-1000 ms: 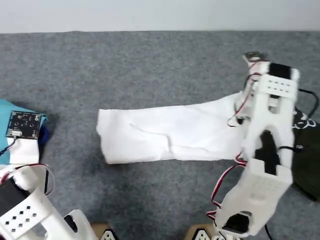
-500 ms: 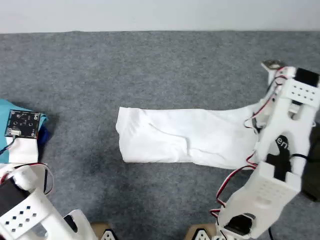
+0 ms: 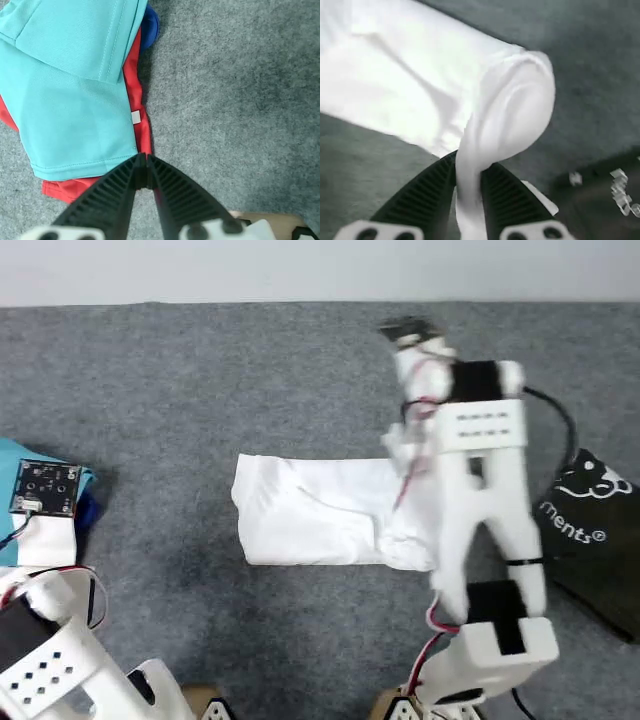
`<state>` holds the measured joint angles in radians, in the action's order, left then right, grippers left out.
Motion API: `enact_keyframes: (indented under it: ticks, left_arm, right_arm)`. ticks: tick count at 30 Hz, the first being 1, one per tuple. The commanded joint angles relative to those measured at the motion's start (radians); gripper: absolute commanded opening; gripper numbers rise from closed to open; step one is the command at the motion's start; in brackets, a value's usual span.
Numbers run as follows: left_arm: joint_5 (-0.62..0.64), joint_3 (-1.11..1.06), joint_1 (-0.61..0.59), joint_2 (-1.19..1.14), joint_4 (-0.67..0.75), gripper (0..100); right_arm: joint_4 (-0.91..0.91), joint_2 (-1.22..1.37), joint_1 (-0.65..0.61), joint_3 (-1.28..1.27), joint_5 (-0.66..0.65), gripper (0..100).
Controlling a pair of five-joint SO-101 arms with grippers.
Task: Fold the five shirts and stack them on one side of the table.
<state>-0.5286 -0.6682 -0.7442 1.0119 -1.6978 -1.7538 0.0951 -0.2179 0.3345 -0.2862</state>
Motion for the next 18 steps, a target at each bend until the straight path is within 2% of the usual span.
enact_keyframes:
  ticks: [1, 6, 18]
  left_arm:
    - [-0.008, 0.053, 0.005, 0.017, -0.005, 1]
    - [-0.008, 0.068, 0.006, 0.017, 0.002, 1]
    - [-0.005, 0.096, 0.006, 0.017, 0.029, 1]
  right_arm:
    - [-0.018, 0.008, -0.133, 0.011, 0.049, 0.9]
    - [0.088, 0.111, -0.220, 0.017, 0.049, 0.9]
    - [0.090, 0.386, -0.340, 0.362, 0.044, 0.9]
